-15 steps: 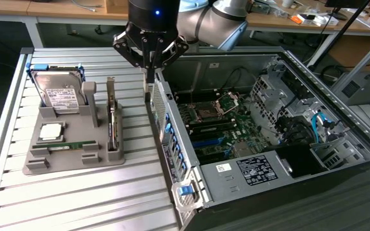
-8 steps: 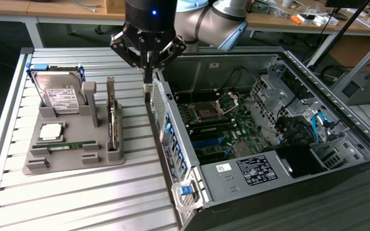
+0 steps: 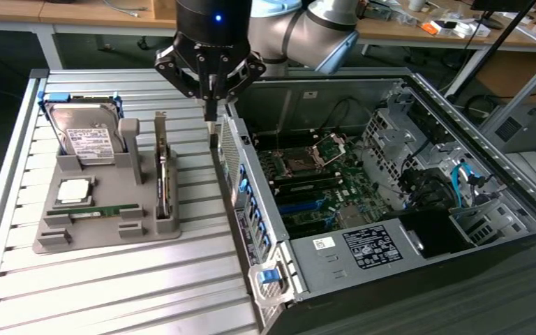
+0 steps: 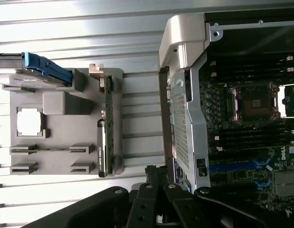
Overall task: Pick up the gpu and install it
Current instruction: 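Reach for the gpu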
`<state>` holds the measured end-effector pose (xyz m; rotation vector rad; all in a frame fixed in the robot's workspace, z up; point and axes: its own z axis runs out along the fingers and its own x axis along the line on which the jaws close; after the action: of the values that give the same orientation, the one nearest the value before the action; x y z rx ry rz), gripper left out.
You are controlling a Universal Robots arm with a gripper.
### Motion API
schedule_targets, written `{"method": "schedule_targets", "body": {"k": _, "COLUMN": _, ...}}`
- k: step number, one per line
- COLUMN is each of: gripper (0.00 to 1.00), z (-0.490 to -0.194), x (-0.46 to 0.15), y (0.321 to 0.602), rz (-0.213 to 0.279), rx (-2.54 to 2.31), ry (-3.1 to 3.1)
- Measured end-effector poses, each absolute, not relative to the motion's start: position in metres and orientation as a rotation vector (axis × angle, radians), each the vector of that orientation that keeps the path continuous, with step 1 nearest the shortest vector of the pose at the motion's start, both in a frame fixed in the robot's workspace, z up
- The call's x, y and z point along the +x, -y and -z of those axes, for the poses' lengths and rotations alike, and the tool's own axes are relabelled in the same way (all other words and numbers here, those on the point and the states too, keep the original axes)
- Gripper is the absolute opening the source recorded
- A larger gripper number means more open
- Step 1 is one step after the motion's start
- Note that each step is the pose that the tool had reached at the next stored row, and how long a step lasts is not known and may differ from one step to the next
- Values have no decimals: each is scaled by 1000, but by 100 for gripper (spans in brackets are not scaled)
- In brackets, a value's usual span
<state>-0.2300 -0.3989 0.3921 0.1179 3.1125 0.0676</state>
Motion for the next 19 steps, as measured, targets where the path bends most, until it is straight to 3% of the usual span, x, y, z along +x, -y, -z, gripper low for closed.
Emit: {"method": "schedule_targets", "body": {"k": 19, "gripper": 11, "z": -392, "x": -243, "y": 399, "rz": -68, "rx": 118, "ry": -3113}}
